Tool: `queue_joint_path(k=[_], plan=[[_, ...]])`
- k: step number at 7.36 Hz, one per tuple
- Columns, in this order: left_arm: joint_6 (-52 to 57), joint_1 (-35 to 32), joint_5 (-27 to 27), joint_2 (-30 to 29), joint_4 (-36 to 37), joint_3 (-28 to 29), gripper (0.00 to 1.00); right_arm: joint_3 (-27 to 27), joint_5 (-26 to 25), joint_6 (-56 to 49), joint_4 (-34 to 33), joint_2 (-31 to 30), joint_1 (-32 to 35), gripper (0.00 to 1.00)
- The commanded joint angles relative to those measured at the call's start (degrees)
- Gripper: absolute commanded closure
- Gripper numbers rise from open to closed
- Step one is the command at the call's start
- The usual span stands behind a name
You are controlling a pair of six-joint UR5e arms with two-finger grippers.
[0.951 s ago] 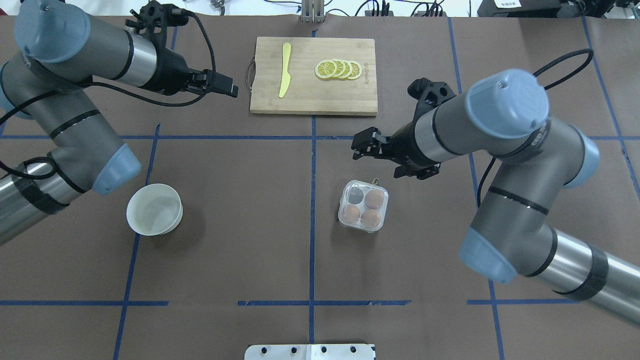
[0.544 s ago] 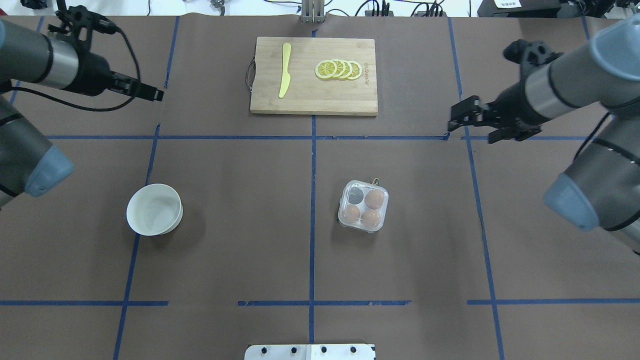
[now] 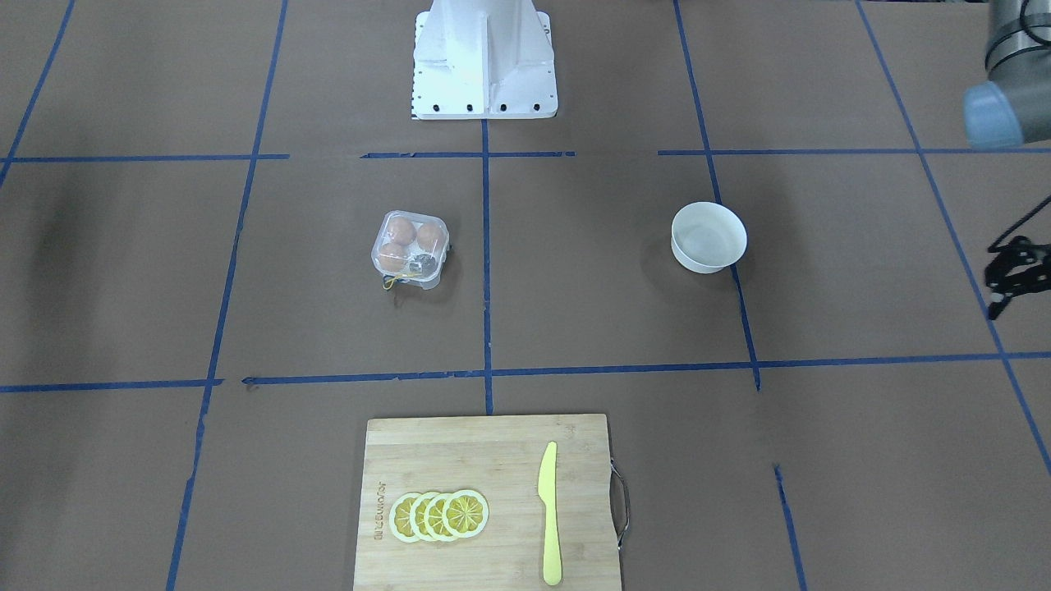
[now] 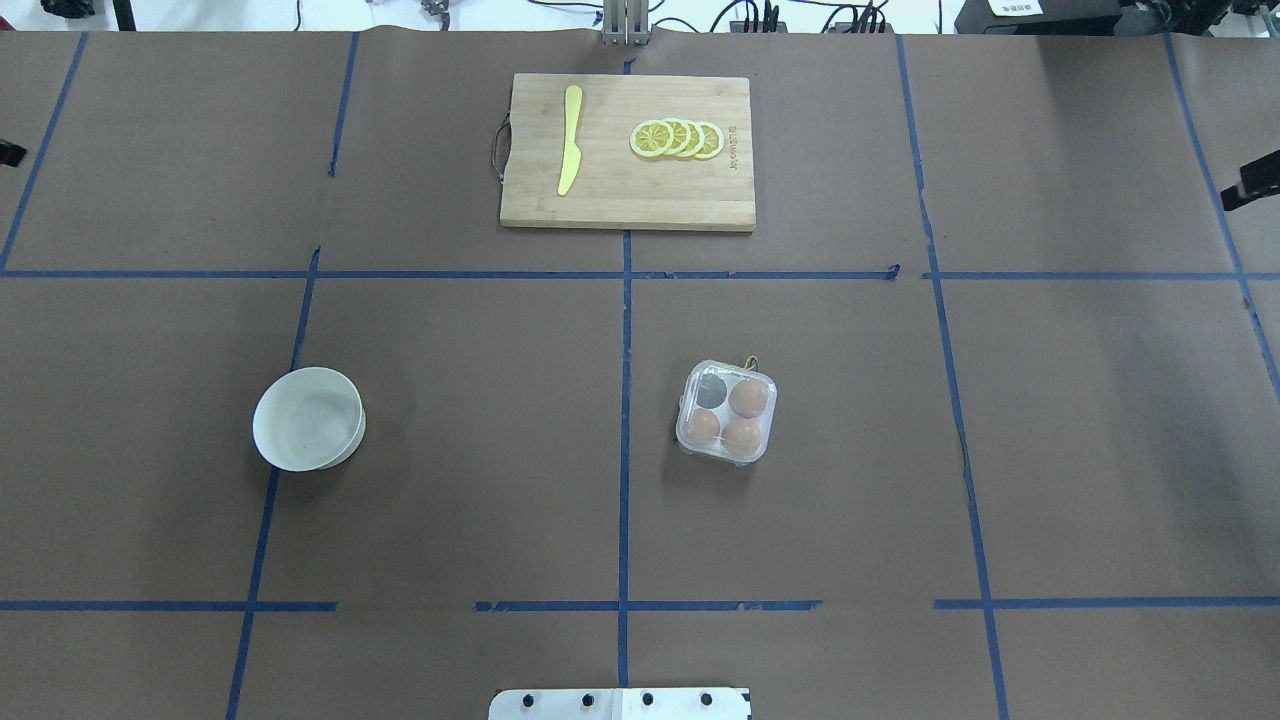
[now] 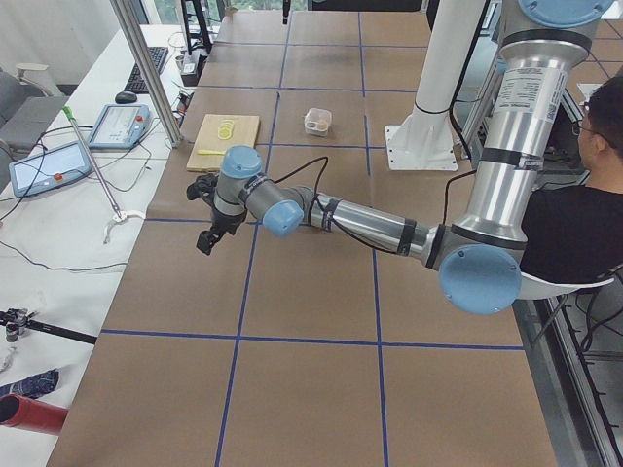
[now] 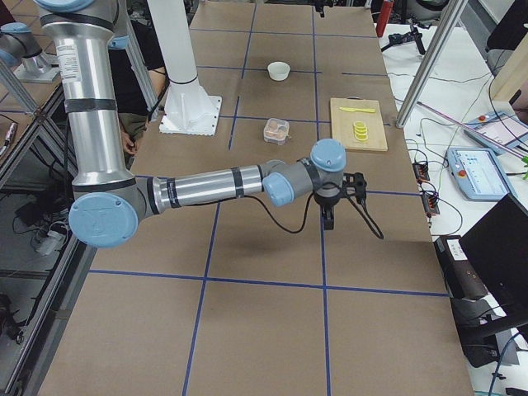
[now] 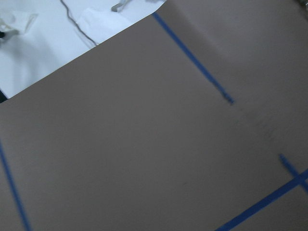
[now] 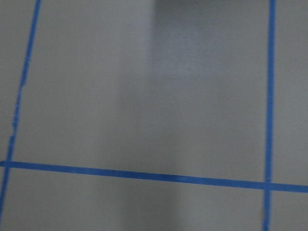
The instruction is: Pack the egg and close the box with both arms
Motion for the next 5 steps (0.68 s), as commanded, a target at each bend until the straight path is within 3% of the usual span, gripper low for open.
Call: queue_joint_path(k=[1, 2, 3, 5], plan=[[9.3, -8.22, -7.43, 1.78, 15.69, 0.27, 0.0, -6.35, 0.87, -9.88, -5.56, 2.53, 6.04, 0.0], [8.17, -9.28, -11.82, 4.75, 17.14, 0.62, 0.0, -6.36, 1.91, -12.5, -11.0, 4.63, 7.19, 0.0], [4.85, -9.56, -12.3, 7.83, 17.16, 0.44, 0.0, -6.36, 2.01, -13.4, -13.05, 5.78, 7.37, 0.0], [4.21, -9.65, -13.96, 8.3, 17.07, 0.27, 0.0, -6.01, 3.32, -12.71, -12.9, 5.62, 6.77, 0.0]])
